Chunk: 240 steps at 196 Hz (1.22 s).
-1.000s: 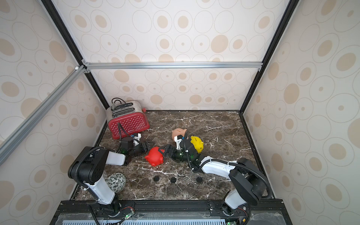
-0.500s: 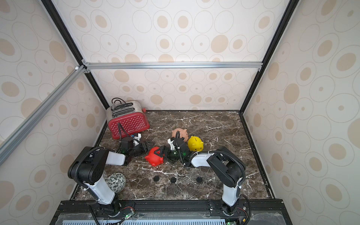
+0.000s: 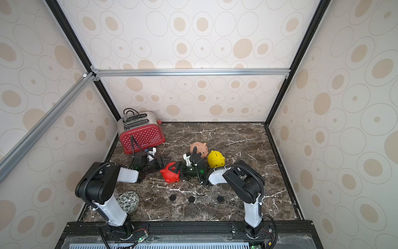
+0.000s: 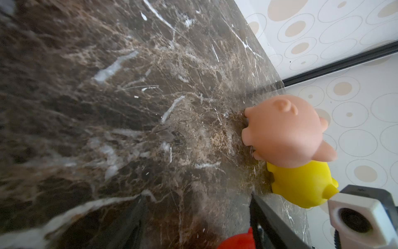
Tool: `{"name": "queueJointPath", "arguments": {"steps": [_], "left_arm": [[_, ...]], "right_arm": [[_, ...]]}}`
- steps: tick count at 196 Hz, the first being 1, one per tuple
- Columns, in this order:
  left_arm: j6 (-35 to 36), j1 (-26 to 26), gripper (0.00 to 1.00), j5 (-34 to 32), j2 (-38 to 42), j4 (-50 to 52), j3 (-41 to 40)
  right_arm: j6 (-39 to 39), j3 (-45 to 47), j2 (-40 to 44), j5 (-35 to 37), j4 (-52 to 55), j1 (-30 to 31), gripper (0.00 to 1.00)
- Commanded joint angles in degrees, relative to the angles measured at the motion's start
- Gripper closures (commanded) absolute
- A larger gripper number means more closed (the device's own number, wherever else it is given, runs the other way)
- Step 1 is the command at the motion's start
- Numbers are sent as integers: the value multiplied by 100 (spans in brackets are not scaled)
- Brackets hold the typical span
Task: Close piggy banks
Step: Turn over the piggy bank at the center of the board.
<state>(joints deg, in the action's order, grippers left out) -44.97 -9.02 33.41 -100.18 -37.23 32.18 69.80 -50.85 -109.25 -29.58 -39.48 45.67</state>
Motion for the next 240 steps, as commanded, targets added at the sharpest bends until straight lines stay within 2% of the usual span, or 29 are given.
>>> {"name": "queueJointPath", "arguments": {"steps": [1,31,57,131,240], "left_arm": [[46,-47,24,-126,-428,1182,-204],[32,-48,24,-115,-467,1113,-243],[42,-48,24,-115,-459,1122,-248],[131,-48,24,-176,-568,1122,-292],[122,-55,24,-168,-669,1025,-284]], "right_arm": [[197,-186,-183,-153,-334,38,17],[122,-184,-121,-2,-225,47,23],[42,-238,146,174,273,56,25],[-290,-608,810,209,1112,152,26],[-1516,-1837,779,703,3916,381,26]]}}
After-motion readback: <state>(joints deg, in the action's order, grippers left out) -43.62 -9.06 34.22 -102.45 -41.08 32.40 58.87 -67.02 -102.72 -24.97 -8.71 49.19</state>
